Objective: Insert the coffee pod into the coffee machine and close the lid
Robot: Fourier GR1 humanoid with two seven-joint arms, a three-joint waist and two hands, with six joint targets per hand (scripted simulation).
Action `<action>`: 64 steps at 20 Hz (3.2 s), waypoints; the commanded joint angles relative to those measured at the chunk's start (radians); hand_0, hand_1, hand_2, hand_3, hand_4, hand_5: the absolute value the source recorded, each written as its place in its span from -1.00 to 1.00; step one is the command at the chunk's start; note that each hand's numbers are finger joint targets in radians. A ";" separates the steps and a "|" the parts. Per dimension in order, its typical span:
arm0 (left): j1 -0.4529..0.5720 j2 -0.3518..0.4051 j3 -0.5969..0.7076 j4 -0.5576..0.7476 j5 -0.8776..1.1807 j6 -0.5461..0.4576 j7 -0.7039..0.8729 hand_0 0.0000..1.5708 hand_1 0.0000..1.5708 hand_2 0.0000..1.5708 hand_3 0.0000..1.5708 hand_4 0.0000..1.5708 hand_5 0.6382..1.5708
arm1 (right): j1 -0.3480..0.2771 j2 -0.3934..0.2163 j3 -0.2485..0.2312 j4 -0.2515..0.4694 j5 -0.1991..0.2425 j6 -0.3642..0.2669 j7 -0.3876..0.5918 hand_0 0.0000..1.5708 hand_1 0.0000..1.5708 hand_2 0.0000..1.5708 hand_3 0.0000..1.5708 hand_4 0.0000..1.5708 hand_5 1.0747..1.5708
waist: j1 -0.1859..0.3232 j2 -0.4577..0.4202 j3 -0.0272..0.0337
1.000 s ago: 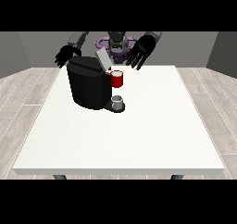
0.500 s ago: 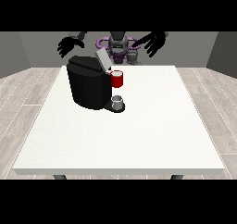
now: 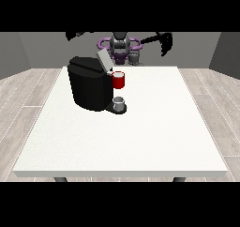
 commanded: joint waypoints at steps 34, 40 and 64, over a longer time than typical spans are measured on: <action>0.409 -0.058 -0.137 -0.626 0.311 -0.034 0.160 -1.00 -1.00 -1.00 -1.00 -1.00 1.00 | -0.382 -0.036 -0.028 0.328 0.052 0.110 -0.039 -1.00 -1.00 -1.00 -1.00 -1.00 1.00 | 0.127 0.226 0.0009; 0.419 -0.058 -0.156 -0.669 0.328 0.000 0.186 -1.00 -1.00 -1.00 -1.00 -1.00 1.00 | -0.414 0.012 -0.003 0.388 0.096 0.075 -0.080 -1.00 -1.00 -1.00 -1.00 -1.00 1.00 | 0.123 0.242 0.0009; 0.426 -0.025 -0.166 -0.685 0.362 0.054 0.221 -1.00 -1.00 -1.00 -1.00 -0.97 1.00 | -0.562 0.038 0.052 0.474 0.188 0.087 -0.064 -1.00 -1.00 -1.00 -1.00 -1.00 1.00 | 0.123 0.240 0.0009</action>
